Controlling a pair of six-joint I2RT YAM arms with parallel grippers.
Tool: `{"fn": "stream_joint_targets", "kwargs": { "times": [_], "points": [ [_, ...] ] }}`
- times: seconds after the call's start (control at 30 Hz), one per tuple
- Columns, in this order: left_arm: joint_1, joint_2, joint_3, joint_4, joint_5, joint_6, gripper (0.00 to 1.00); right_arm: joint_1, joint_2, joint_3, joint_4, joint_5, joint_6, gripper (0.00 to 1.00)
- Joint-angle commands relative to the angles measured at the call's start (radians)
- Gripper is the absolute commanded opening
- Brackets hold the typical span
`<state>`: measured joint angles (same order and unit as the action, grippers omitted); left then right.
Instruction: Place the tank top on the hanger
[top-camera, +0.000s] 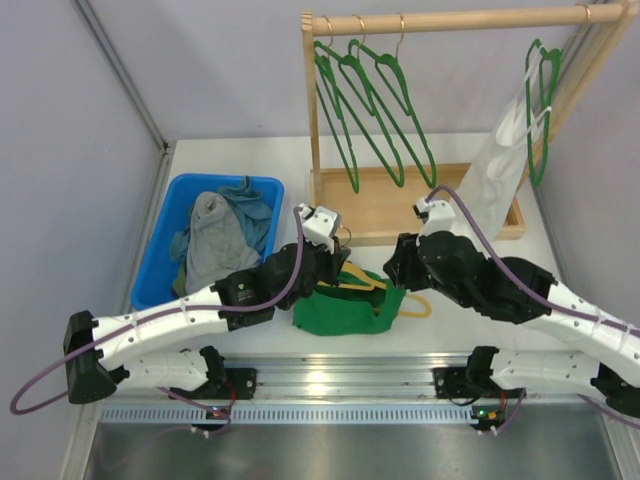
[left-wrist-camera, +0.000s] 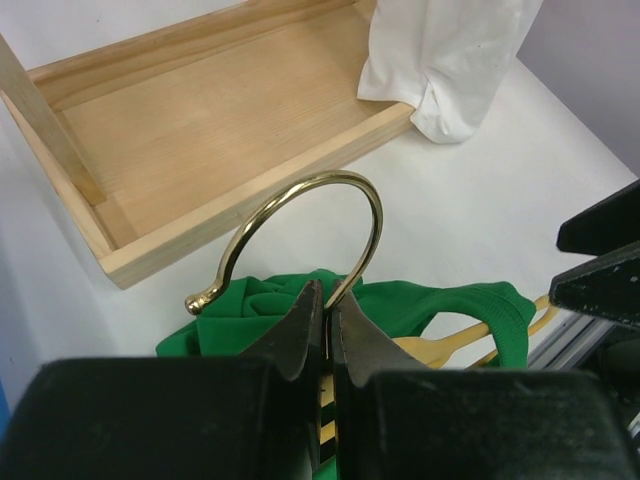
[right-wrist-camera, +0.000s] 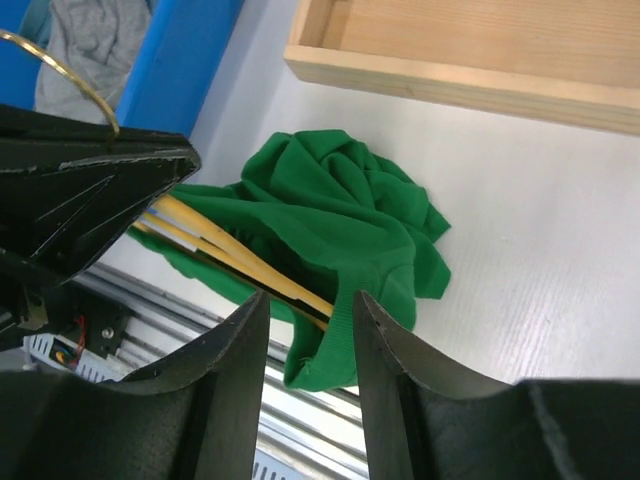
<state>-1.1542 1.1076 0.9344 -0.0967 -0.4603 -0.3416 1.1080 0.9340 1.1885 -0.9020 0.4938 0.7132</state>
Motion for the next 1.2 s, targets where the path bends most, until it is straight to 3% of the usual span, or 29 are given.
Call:
{"fn": "stream_joint_targets", "kwargs": {
  "times": [0.0,0.3,0.8,0.9,0.93,1.03,1.07,1.17],
  "points": [
    [-0.004,-0.025,0.061,0.078,0.02,-0.013,0.0,-0.014,-0.015,-0.039,0.109,-0.116,-0.128,0.38],
    [-0.004,-0.049,0.116,0.028,0.12,-0.007,0.0,-0.014,-0.093,-0.147,0.42,-0.342,-0.427,0.44],
    [-0.004,-0.089,0.135,0.046,0.199,-0.016,0.0,-0.016,-0.023,-0.204,0.543,-0.471,-0.498,0.45],
    [-0.006,-0.091,0.135,0.048,0.199,-0.019,0.0,-0.016,-0.029,-0.213,0.557,-0.474,-0.495,0.34],
    [-0.004,-0.094,0.135,0.049,0.199,-0.02,0.0,-0.016,-0.032,-0.216,0.56,-0.469,-0.492,0.23],
    [-0.006,-0.092,0.136,0.049,0.198,-0.022,0.0,-0.016,-0.053,-0.227,0.577,-0.469,-0.485,0.01],
    [-0.004,-0.092,0.136,0.049,0.198,-0.025,0.0,-0.016,-0.061,-0.228,0.577,-0.466,-0.483,0.0],
    [-0.004,-0.089,0.141,0.043,0.181,-0.027,0.3,-0.016,-0.078,-0.236,0.583,-0.459,-0.485,0.0]
  ]
}}
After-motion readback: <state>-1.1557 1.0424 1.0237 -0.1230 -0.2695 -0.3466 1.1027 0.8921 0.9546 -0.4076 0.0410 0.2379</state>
